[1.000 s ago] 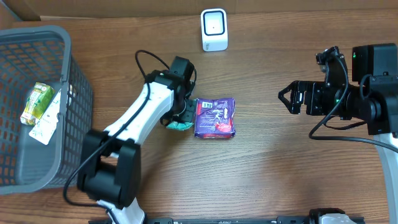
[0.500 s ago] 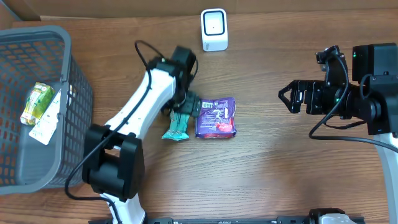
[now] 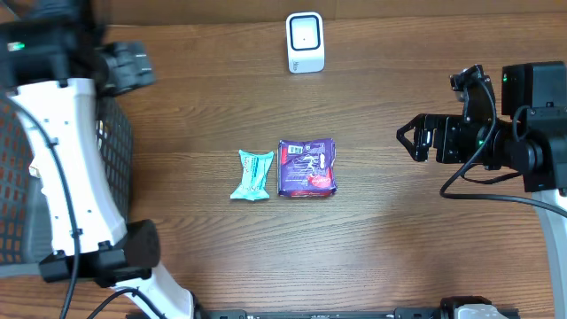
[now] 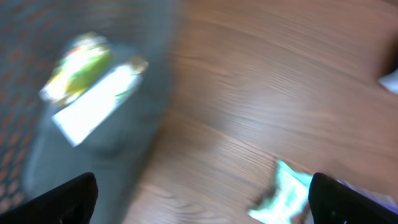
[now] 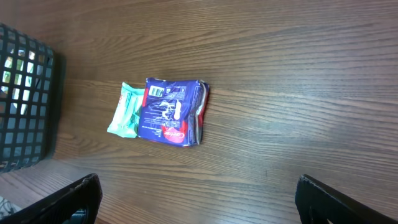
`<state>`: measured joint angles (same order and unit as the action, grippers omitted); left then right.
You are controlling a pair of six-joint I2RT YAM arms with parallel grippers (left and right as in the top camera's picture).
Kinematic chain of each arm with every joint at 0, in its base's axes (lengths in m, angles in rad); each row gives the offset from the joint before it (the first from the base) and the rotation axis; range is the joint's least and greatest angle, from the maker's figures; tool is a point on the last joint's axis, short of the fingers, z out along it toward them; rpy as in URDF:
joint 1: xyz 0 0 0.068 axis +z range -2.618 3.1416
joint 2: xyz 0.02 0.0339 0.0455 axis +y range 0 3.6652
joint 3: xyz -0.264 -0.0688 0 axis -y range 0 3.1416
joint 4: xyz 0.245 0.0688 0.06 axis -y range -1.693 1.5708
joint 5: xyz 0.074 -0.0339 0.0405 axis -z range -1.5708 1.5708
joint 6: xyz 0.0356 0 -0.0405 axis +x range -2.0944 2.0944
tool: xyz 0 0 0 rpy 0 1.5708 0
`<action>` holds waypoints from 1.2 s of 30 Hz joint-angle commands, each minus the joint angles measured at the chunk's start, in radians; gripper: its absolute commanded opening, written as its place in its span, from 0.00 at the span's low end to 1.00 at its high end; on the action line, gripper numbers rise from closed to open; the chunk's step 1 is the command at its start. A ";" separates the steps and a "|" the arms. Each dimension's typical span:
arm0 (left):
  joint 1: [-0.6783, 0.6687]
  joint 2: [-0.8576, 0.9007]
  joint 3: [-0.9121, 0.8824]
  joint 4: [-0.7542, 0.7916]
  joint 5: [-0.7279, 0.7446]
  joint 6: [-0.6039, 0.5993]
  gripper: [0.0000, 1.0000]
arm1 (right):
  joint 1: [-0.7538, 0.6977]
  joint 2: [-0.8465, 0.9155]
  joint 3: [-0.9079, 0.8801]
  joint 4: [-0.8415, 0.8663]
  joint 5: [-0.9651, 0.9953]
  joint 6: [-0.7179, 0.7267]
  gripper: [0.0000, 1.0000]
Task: Scan the item barcode
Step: 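Reach into the basket and grasp the white-and-gold tube with left gripper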
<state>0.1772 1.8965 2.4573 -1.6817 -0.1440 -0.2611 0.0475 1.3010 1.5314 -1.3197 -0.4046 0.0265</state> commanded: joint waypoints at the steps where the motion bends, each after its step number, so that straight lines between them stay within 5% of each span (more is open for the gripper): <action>1: 0.180 -0.002 -0.003 -0.008 0.110 -0.024 0.98 | 0.004 -0.003 0.021 0.004 -0.005 0.000 1.00; 10: 0.432 -0.002 -0.236 0.111 0.116 0.043 0.95 | 0.004 -0.003 0.019 -0.014 0.011 -0.001 1.00; 36: 0.435 0.000 -1.048 1.136 0.171 0.399 0.89 | 0.004 0.066 0.019 -0.018 0.055 0.000 1.00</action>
<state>0.6151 1.9011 1.4612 -0.5827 0.0036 0.0605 0.0475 1.3640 1.5314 -1.3376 -0.3580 0.0261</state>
